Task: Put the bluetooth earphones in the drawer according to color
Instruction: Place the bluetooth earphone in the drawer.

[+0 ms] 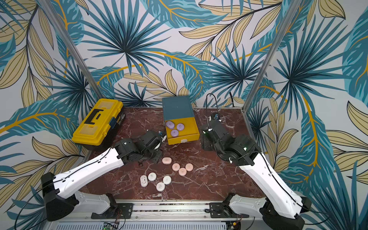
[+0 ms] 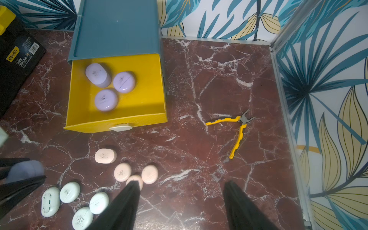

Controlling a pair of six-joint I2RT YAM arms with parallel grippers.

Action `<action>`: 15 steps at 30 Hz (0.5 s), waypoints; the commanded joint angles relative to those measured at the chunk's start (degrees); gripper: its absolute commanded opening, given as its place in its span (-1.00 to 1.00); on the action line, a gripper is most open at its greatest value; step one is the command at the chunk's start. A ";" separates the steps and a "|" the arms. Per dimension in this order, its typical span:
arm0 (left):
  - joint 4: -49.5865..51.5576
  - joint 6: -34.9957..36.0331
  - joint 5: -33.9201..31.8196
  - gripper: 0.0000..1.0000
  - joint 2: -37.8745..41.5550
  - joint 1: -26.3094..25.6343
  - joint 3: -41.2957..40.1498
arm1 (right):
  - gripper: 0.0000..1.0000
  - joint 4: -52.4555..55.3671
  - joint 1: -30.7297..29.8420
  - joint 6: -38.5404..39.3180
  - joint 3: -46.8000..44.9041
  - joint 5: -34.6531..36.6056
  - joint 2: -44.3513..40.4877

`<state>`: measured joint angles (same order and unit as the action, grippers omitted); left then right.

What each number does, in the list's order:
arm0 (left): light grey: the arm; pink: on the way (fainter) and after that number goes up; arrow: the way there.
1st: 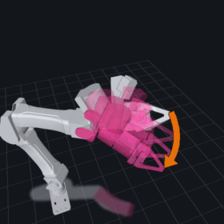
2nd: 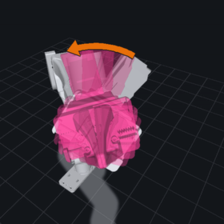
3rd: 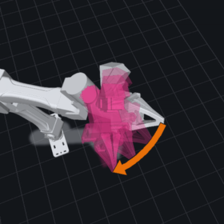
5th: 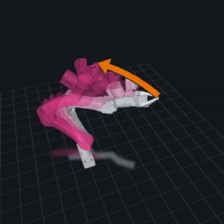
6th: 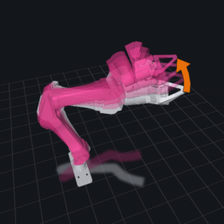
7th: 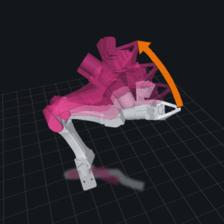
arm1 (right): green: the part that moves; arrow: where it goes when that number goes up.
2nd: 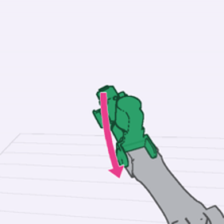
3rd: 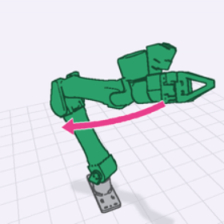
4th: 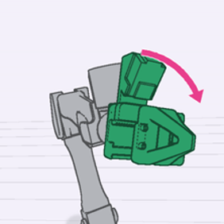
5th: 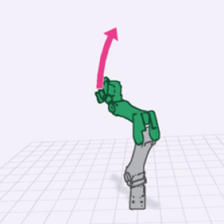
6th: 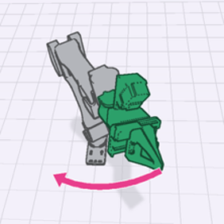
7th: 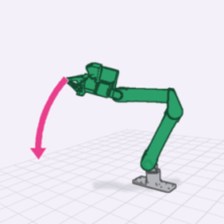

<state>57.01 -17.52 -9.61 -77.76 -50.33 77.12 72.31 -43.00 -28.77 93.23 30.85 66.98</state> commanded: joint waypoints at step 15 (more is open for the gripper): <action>2.73 10.91 2.57 -0.39 -33.29 0.73 43.70 | 0.45 0.03 0.20 -1.14 -2.79 0.20 -2.26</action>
<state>58.54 -8.73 -8.14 -106.39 -50.15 111.66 72.27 -43.00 -29.23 91.59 30.85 65.71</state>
